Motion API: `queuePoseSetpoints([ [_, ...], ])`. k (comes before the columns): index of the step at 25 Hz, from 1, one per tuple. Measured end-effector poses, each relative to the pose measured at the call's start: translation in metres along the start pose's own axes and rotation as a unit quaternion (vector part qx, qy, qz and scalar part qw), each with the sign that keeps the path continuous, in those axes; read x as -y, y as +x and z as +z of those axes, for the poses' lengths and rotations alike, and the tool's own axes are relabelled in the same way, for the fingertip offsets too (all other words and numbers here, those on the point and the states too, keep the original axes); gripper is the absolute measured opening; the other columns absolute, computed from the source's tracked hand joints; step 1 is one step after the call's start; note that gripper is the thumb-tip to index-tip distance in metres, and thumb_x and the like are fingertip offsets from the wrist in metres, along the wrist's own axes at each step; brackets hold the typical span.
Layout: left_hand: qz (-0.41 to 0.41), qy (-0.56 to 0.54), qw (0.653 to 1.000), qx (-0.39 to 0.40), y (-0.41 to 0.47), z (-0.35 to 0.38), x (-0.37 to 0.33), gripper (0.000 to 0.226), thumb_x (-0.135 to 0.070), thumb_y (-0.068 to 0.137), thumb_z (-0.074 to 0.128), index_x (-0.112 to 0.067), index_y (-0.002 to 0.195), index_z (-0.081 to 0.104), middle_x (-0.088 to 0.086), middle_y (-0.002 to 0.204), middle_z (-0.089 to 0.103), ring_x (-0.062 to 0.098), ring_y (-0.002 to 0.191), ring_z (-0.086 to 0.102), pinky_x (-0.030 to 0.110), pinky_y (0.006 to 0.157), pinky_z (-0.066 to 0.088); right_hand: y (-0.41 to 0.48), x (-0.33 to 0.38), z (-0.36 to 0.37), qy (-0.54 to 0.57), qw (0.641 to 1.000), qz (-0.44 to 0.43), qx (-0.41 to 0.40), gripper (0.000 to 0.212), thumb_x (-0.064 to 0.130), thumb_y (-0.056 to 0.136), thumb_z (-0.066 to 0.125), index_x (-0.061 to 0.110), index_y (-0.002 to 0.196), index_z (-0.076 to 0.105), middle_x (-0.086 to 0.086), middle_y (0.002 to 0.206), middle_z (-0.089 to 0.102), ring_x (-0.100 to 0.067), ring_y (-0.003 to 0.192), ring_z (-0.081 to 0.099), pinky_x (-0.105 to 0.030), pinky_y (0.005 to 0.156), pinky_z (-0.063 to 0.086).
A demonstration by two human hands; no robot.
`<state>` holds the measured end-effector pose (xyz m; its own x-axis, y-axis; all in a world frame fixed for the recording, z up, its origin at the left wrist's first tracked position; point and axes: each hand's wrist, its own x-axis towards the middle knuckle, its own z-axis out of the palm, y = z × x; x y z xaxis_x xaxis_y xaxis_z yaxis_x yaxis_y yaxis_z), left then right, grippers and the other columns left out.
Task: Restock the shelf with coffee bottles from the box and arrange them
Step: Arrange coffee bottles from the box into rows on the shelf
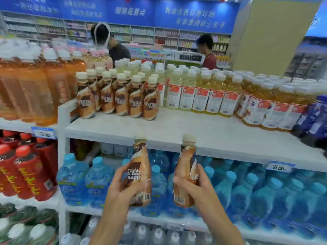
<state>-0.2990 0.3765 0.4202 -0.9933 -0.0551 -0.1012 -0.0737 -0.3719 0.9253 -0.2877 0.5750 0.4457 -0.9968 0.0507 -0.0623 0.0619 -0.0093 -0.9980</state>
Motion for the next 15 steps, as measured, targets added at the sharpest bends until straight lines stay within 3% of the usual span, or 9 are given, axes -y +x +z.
queuePoseSetpoints([
  [3,0.061,0.027,0.997,0.028,0.023,0.063,-0.019,0.063,-0.018,0.056,0.086,-0.036,0.112,0.064,0.003,0.103,0.076,0.023,0.089,0.074,0.033,0.067,0.058,0.023,0.041,-0.046,-0.004,0.998,-0.060,-0.024,0.037,0.024,0.080,0.080,0.029,0.111,0.060,0.006,0.097,0.073,-0.009,0.087,0.071,-0.022,0.070,0.054],
  [6,0.126,0.091,0.987,0.048,0.056,0.117,-0.031,0.057,-0.001,0.075,0.081,-0.032,0.117,0.059,-0.003,0.102,0.075,0.018,0.093,0.072,0.028,0.072,0.057,0.053,0.069,-0.076,-0.020,0.993,-0.110,-0.045,0.037,0.024,0.082,0.079,0.023,0.111,0.057,0.002,0.100,0.069,-0.012,0.091,0.068,-0.029,0.075,0.056],
  [8,0.161,0.138,0.975,0.057,0.079,0.145,-0.035,0.057,0.000,0.077,0.080,-0.030,0.120,0.057,-0.004,0.106,0.073,0.011,0.094,0.071,0.023,0.072,0.057,0.075,0.079,-0.090,-0.032,0.990,-0.126,-0.058,0.039,0.026,0.082,0.080,0.020,0.111,0.054,-0.001,0.102,0.066,-0.016,0.094,0.066,-0.033,0.081,0.055],
  [10,0.184,0.185,0.963,0.062,0.097,0.162,-0.035,0.061,-0.004,0.076,0.083,-0.025,0.126,0.055,-0.004,0.111,0.070,0.009,0.095,0.071,0.019,0.071,0.057,0.096,0.081,-0.100,-0.045,0.989,-0.129,-0.061,0.042,0.027,0.082,0.080,0.018,0.109,0.050,0.000,0.098,0.061,-0.016,0.090,0.062,-0.032,0.076,0.050],
  [15,0.203,0.238,0.948,0.050,0.125,0.169,-0.024,0.069,-0.008,0.075,0.086,-0.038,0.123,0.046,-0.011,0.116,0.065,0.009,0.102,0.068,0.031,0.087,0.058,0.131,0.066,-0.116,-0.060,0.988,-0.126,-0.066,0.043,0.026,0.084,0.079,0.019,0.104,0.042,0.002,0.098,0.058,-0.014,0.091,0.059,-0.029,0.076,0.045],
])
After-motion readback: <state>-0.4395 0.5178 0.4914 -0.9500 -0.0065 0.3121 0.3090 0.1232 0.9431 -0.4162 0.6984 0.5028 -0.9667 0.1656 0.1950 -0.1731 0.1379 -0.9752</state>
